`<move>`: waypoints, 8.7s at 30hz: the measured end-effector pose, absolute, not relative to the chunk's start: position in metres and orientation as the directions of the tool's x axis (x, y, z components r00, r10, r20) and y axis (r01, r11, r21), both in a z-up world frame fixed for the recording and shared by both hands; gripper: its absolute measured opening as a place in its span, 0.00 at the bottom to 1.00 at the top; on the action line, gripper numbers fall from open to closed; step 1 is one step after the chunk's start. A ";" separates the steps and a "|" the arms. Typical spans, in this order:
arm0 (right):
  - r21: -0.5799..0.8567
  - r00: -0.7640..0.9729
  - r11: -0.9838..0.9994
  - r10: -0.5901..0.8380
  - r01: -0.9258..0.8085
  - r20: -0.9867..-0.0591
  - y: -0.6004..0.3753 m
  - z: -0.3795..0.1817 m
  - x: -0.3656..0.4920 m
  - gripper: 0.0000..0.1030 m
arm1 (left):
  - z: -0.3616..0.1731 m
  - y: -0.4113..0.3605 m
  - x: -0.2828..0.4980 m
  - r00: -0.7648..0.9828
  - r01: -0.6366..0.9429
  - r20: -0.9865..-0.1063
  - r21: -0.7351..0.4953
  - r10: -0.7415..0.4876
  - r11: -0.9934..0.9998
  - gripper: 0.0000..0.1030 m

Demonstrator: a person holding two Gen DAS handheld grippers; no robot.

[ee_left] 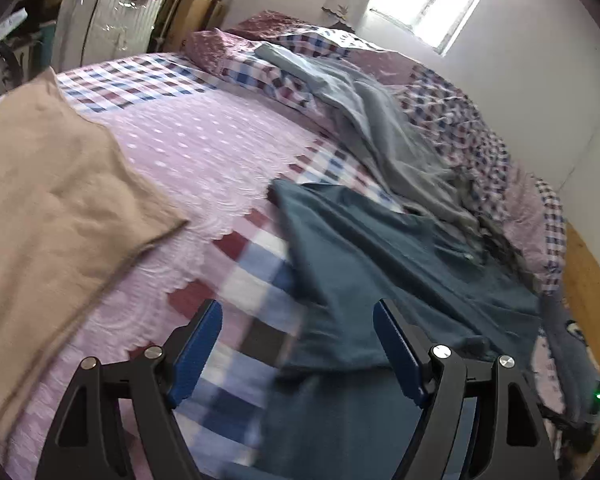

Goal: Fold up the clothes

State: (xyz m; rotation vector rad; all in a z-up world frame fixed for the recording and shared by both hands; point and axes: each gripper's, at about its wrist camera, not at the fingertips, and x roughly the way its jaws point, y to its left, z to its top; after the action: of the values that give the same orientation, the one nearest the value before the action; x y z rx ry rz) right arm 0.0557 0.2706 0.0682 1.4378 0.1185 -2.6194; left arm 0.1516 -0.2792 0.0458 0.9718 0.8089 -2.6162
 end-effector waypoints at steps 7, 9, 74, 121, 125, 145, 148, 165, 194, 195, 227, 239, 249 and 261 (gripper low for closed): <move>0.135 -0.591 -0.977 -0.208 0.165 -0.780 0.265 0.098 0.074 0.17 | 0.039 -0.266 0.157 -0.733 0.318 -0.678 -0.406 0.049 -0.857 0.79; 0.223 -0.621 -0.959 -0.284 0.177 -0.730 0.261 0.110 0.073 0.26 | 0.040 -0.262 0.160 -0.729 0.299 -0.680 -0.413 0.074 -0.860 0.79; 0.435 -0.442 -0.895 -0.433 0.104 -0.786 0.252 0.067 0.005 0.18 | 0.033 -0.273 0.141 -0.746 0.315 -0.652 -0.523 0.134 -0.792 0.79; 0.191 -0.644 -0.954 -0.298 0.232 -0.705 0.208 0.091 -0.061 0.01 | 0.026 -0.264 0.139 -0.696 0.335 -0.716 -0.396 0.058 -0.855 0.12; 0.217 -0.624 -0.963 -0.268 0.159 -0.734 0.221 0.075 -0.071 0.02 | 0.026 -0.264 0.138 -0.697 0.337 -0.715 -0.397 0.057 -0.854 0.12; 0.364 -0.462 -0.928 -0.358 0.080 -0.811 0.243 0.056 -0.025 0.43 | 0.024 -0.268 0.133 -0.694 0.346 -0.716 -0.418 0.070 -0.840 0.12; 0.320 -0.445 -0.942 -0.331 0.101 -0.832 0.233 0.048 -0.020 0.41 | 0.024 -0.269 0.132 -0.695 0.345 -0.715 -0.423 0.075 -0.838 0.13; 0.303 -0.432 -0.951 -0.299 0.062 -0.851 0.246 0.050 -0.008 0.11 | 0.023 -0.271 0.130 -0.700 0.340 -0.710 -0.431 0.082 -0.836 0.13; 0.385 -0.600 -0.919 -0.356 0.086 -0.716 0.250 0.080 0.162 0.44 | 0.053 -0.309 0.255 -0.835 0.355 -0.540 -0.673 0.103 -0.649 0.77; 0.378 -0.590 -0.919 -0.369 0.114 -0.718 0.240 0.079 0.166 0.44 | 0.052 -0.310 0.263 -0.832 0.361 -0.544 -0.680 0.109 -0.638 0.77; -0.181 -0.327 -0.333 -0.458 0.925 -0.827 -0.053 -0.018 0.343 0.42 | 0.029 -0.273 0.334 -0.725 0.303 -0.595 -0.728 0.347 -0.614 0.80; -0.293 -0.402 -0.295 -0.441 0.909 -0.803 -0.060 -0.021 0.348 0.23 | 0.026 -0.275 0.332 -0.730 0.310 -0.585 -0.743 0.352 -0.593 0.80; 0.031 -0.342 -0.537 -0.580 0.843 -0.740 -0.010 0.041 0.271 0.03 | 0.026 -0.281 0.335 -0.755 0.334 -0.577 -0.748 0.312 -0.573 0.80; 0.465 -0.471 -0.800 -0.599 0.379 -0.648 0.121 0.058 0.155 0.03 | 0.020 -0.234 0.310 -0.637 0.236 -0.654 -0.669 0.408 -0.705 0.80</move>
State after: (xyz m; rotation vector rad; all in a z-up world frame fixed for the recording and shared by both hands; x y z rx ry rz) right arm 0.1546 0.1205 0.0579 1.1369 -0.3448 -2.2636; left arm 0.3103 -0.2337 0.0198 1.3751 1.2376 -2.6683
